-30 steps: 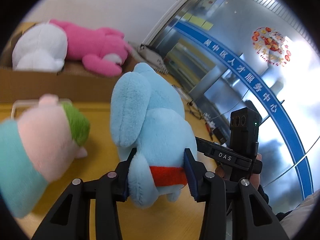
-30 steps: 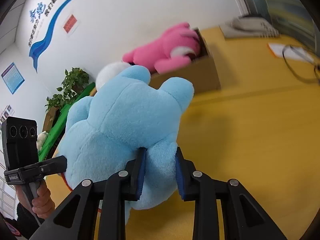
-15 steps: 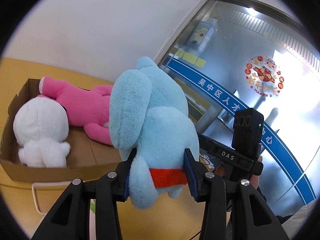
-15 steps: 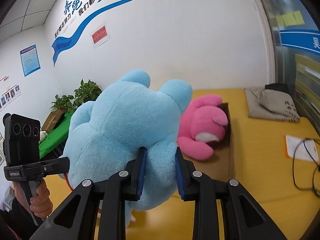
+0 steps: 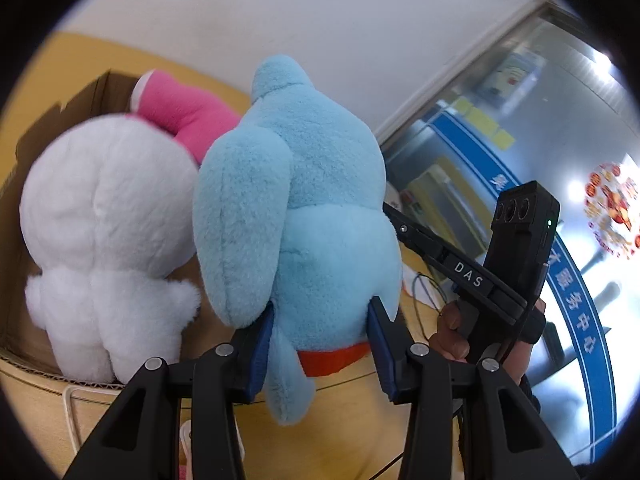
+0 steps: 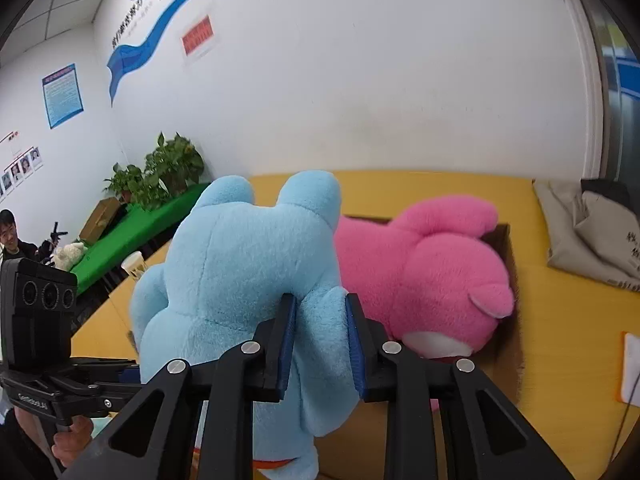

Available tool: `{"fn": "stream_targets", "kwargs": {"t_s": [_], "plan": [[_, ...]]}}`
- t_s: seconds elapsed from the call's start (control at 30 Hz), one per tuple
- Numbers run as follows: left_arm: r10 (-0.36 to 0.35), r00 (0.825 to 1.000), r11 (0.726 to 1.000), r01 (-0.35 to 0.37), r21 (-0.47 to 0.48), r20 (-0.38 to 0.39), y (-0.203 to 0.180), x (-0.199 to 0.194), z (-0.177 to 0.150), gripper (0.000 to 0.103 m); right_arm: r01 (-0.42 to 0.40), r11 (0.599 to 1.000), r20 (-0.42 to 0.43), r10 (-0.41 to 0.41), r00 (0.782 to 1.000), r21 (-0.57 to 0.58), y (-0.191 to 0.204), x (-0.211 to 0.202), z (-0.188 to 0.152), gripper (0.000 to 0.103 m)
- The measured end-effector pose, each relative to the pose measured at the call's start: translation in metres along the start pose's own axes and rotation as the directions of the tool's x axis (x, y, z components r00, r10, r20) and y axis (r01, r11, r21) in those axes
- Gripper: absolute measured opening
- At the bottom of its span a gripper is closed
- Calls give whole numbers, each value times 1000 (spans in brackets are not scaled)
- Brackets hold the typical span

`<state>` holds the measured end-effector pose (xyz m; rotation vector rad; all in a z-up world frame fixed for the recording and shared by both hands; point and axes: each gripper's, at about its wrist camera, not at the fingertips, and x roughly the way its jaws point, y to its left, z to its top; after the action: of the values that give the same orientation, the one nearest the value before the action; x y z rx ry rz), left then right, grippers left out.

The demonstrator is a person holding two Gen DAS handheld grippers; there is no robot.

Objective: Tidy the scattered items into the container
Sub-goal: 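Lower the blue elephant into the box beside the panda and open both grippers, then move both tools to the teal-and-pink plush with green tuft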

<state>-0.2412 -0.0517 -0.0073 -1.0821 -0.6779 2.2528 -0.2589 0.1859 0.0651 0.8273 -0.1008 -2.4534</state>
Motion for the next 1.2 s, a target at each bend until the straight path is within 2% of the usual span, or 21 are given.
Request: {"fn": "stream_targets", "kwargs": {"t_s": [0.2, 0.37, 0.43, 0.53, 0.57, 0.6, 0.63, 0.67, 0.7, 0.73, 0.83, 0.93, 1.07, 1.1, 1.2], "plan": [[74, 994, 995, -79, -62, -86, 17, 21, 6, 43, 20, 998, -86, -15, 996, 54, -21, 46, -25, 25], [185, 968, 981, -192, -23, -169, 12, 38, 6, 43, 65, 994, -127, -54, 990, 84, -31, 59, -37, 25], [197, 965, 979, -203, -16, -174, 12, 38, 5, 44, 93, 992, -151, -79, 985, 85, -32, 62, -40, 25], [196, 972, 979, -200, -22, -130, 9, 21, 3, 45, 113, 988, -160, -95, 983, 109, -37, 57, -41, 28], [200, 974, 979, -203, -17, -107, 7, 12, 4, 44, 100, 987, -154, -81, 985, 125, -39, 51, -39, 29], [197, 977, 980, -198, -10, -78, 5, 3, 4, 44, 75, 988, -143, -55, 988, 136, -39, 44, -38, 34], [190, 981, 982, -191, -3, -43, 4, -10, 4, 46, 60, 989, -133, -42, 990, 132, -35, 38, -35, 42], [186, 982, 982, -186, 2, -11, 2, -23, 4, 46, 60, 992, -120, -46, 992, 114, -30, 31, -31, 62], [184, 983, 983, -184, 4, 21, 0, -37, 3, 47, 60, 994, -106, -50, 993, 89, -23, 25, -27, 77], [184, 982, 983, -185, 6, 43, -2, -48, 2, 47, 51, 997, -93, -44, 995, 65, -16, 20, -23, 80], [216, 971, 976, -219, 19, 98, -7, -81, -11, 48, 12, 999, -69, -10, 998, 32, 5, 18, -10, 80], [249, 962, 967, -253, 31, 110, -7, -104, -29, 48, -33, 999, -73, 34, 997, 13, 28, 34, -2, 80], [307, 946, 950, -311, 21, 104, -1, -119, -39, 48, -13, 1000, -113, 15, 993, 15, 41, 59, -15, 78], [320, 941, 946, -323, 9, 106, 3, -124, -43, 48, -11, 1000, -100, 13, 995, 25, 41, 56, -17, 78], [321, 938, 947, -322, -15, 127, 11, -139, -55, 48, -70, 992, -52, 76, 996, 103, 38, 29, -28, 80]]}}
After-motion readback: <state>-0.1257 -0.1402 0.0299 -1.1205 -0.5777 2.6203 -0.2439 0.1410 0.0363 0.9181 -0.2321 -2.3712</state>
